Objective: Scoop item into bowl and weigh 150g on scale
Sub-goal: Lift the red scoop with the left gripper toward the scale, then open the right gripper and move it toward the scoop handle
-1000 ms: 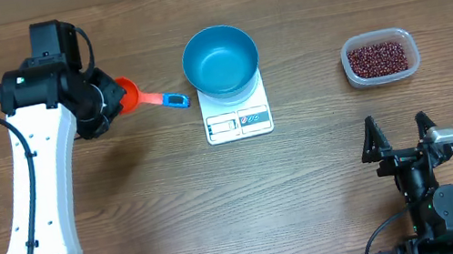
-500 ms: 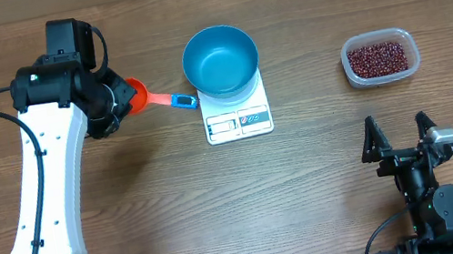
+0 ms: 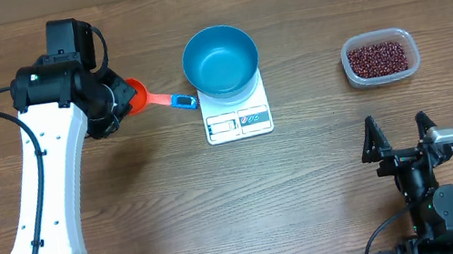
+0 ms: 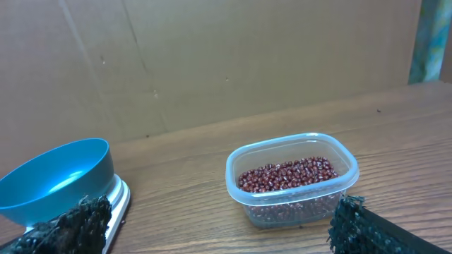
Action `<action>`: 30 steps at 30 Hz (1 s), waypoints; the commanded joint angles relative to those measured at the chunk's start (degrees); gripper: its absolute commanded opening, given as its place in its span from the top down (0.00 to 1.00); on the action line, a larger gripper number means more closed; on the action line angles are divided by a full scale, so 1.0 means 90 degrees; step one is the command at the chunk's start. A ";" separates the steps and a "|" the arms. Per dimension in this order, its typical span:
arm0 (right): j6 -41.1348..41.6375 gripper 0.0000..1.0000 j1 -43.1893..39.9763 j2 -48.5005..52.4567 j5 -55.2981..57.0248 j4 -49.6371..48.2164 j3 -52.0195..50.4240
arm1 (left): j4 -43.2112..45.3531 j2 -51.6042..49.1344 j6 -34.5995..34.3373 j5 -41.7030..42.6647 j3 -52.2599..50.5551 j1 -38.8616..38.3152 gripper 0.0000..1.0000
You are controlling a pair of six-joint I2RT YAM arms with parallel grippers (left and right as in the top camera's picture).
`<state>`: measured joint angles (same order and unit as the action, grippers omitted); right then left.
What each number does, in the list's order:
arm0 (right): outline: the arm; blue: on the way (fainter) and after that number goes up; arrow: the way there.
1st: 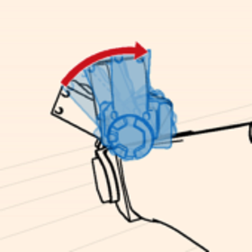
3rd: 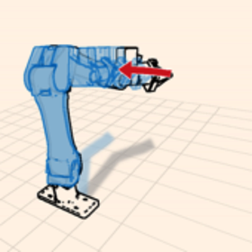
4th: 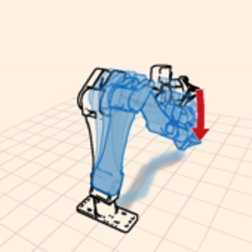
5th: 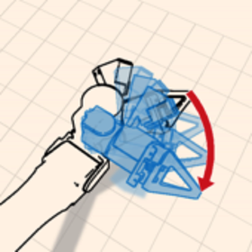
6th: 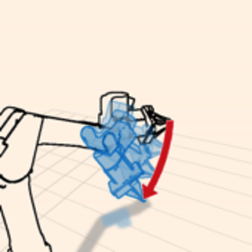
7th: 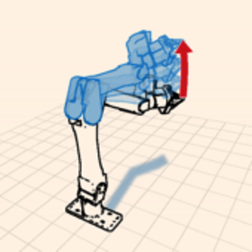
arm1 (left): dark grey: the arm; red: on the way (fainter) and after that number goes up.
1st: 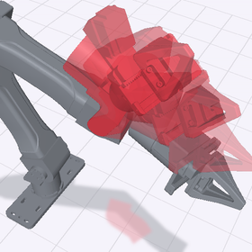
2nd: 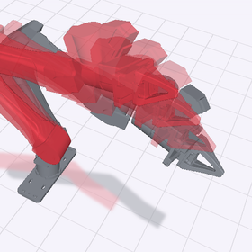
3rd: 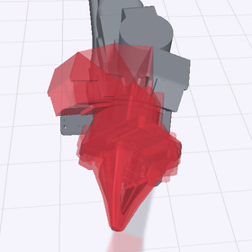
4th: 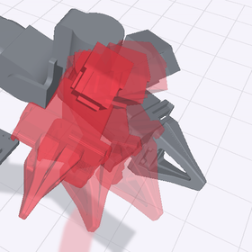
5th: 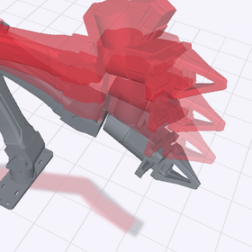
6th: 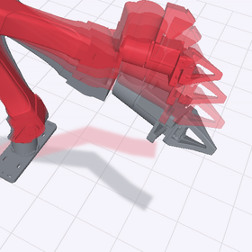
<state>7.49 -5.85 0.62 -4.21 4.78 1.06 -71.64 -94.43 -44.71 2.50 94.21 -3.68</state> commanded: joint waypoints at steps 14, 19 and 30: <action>0.0034 0.00 0.0049 -0.0051 -0.0070 -0.0041 -0.0066 | -0.0019 0.0151 -0.0083 -0.0114 0.0051 -0.0022 0.96; 0.0646 0.00 0.0049 -0.0051 -0.0112 -0.0165 -0.0063 | -0.0017 0.0151 -0.0085 -0.0112 0.0051 -0.0022 0.96; 0.1248 0.00 0.0049 -0.0051 -0.0423 -0.0100 0.0352 | -0.0107 0.0151 -0.0083 -0.0119 0.0051 -0.0024 0.96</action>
<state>16.84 -5.85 0.62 -6.94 3.11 1.17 -72.49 -94.43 -44.71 2.31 94.21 -3.68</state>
